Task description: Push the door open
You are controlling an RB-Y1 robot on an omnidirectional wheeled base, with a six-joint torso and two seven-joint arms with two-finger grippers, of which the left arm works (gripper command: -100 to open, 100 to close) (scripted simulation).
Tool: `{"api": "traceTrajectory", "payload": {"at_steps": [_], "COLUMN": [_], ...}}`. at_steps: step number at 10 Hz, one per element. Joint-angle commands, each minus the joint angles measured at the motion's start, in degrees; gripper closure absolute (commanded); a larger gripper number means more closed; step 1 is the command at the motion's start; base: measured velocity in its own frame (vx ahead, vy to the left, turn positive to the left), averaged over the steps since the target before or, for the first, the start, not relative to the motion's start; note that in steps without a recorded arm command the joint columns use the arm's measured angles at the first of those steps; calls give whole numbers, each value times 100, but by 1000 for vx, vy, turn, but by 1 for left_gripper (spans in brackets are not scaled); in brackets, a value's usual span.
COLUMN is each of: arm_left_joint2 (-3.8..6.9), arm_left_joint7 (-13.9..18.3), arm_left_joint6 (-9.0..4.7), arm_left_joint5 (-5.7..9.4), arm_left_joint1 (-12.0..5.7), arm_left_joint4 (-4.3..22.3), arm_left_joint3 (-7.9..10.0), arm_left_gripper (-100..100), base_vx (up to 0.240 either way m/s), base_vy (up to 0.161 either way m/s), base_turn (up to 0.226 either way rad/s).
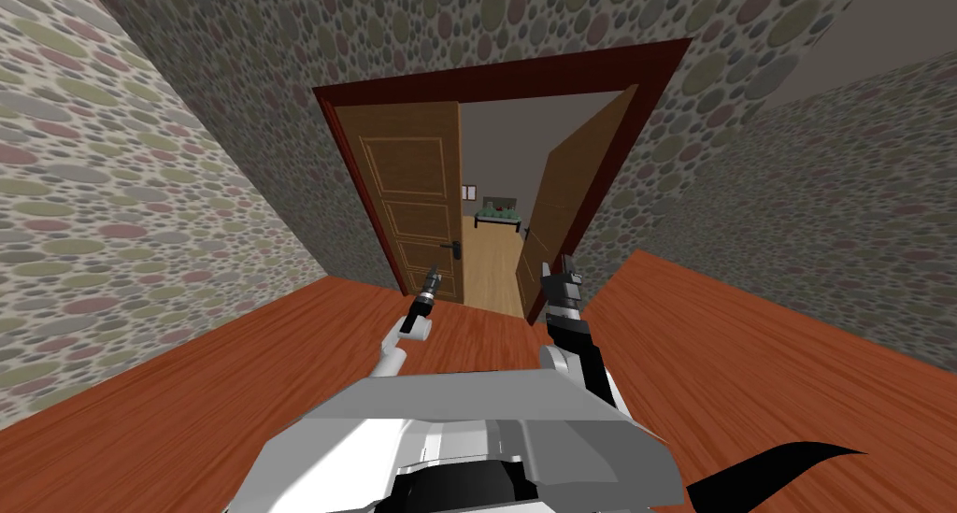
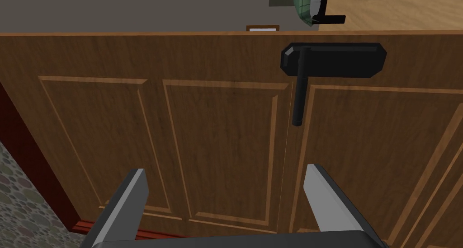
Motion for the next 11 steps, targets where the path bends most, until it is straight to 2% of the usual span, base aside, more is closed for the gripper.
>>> {"api": "traceTrajectory", "payload": {"at_steps": [1,3,4,9,10,11], "arm_left_joint2": [7,15,15,17,17,14], "arm_left_joint7": [23,72,72,189,189,210], "arm_left_joint6": [10,-1,-1,-28,-28,-33], "arm_left_joint5": [2,6,6,14,14,15], "arm_left_joint1": [-84,-348,-348,-966,-966,-1078], "arm_left_joint4": [165,532,575,1507,1537,1711], "arm_left_joint3": [-2,-16,-16,-48,-48,-54], "arm_left_gripper": [-100,-100,-100,-100,-100,-100], "base_vx": [67,60,66,80,71,54], "base_vy": [63,56,44,67,53,41], "base_turn": [-9,-7,-11,-10,-3,-4]}}
